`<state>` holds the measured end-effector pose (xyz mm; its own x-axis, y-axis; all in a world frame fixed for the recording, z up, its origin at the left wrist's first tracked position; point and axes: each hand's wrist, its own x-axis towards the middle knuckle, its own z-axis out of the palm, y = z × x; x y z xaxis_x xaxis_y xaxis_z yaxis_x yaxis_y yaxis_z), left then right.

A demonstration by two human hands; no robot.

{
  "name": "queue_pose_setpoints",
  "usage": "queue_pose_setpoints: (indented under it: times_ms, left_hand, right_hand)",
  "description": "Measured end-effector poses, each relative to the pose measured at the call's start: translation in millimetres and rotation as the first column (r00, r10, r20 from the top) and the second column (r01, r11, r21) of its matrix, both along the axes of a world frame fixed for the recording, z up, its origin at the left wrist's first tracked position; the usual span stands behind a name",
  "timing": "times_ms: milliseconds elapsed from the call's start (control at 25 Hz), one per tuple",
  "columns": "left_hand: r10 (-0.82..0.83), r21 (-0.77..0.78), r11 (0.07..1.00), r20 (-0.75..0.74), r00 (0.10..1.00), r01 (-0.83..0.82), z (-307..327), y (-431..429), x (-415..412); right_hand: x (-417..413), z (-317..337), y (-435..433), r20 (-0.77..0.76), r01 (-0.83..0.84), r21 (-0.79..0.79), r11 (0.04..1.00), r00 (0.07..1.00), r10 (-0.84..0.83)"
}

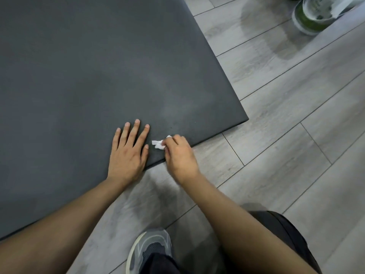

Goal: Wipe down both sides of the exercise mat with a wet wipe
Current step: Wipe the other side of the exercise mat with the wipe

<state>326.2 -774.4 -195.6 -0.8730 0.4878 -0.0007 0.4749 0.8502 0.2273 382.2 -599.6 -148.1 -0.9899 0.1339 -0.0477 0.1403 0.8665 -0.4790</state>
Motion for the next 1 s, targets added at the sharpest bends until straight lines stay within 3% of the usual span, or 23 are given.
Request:
queue_pose_setpoints:
  times_ms: [80,200,280,360,400,480,600,680,760,800,840,920,1000]
  left_hand:
    - [-0.024,-0.006,1.000,0.003,1.000,0.024,-2,-1,-1]
    - [-0.008,-0.033,0.999,-0.010,1.000,0.008,-3,-1,1]
    - [0.002,-0.042,0.999,-0.007,1.000,-0.003,-2,2,2]
    - [-0.002,-0.037,0.999,0.010,1.000,0.003,-2,2,0]
    - [-0.003,-0.031,1.000,0.014,1.000,0.003,-2,2,1]
    - [0.005,-0.016,1.000,0.012,1.000,-0.005,-3,2,1]
    - [-0.008,-0.012,1.000,0.000,1.000,0.008,-2,2,0]
    - [0.001,-0.010,1.000,-0.033,0.999,-0.001,-2,2,2]
    - [0.036,0.015,0.999,-0.066,0.997,-0.035,0,7,3]
    - [0.064,0.037,0.997,-0.080,0.995,-0.061,4,11,-1]
    - [0.099,0.060,0.994,-0.089,0.991,-0.094,8,15,-10]
    - [0.153,0.091,0.985,-0.087,0.984,-0.145,16,21,-39]
    - [0.149,0.086,0.986,-0.098,0.984,-0.141,15,22,-66]
  right_hand:
    - [-2,-3,30,-0.046,-0.095,0.089,0.991,0.994,0.099]
    - [-26,1,117,-0.019,0.180,0.241,0.954,0.983,-0.181]
    - [-31,0,151,-0.042,0.385,0.247,0.889,0.921,-0.387]
    - [-31,-2,126,-0.063,0.459,0.196,0.866,0.888,-0.456]
    - [-28,-4,99,-0.067,0.422,0.154,0.893,0.906,-0.417]
    - [-15,-8,41,-0.067,0.164,0.071,0.984,0.985,-0.160]
    - [-11,-12,34,-0.083,-0.282,0.082,0.956,0.954,0.288]
    - [-40,-14,77,-0.100,-0.236,0.152,0.960,0.963,0.252]
    - [-65,-10,114,-0.101,0.149,0.119,0.982,0.985,-0.137]
    - [-72,-10,118,-0.080,0.329,0.073,0.941,0.943,-0.323]
    - [-74,-12,108,-0.080,0.408,0.033,0.913,0.911,-0.404]
    - [-72,-16,58,-0.126,0.263,-0.034,0.964,0.956,-0.265]
    - [-56,-19,16,-0.154,-0.083,-0.063,0.995,0.985,0.073]
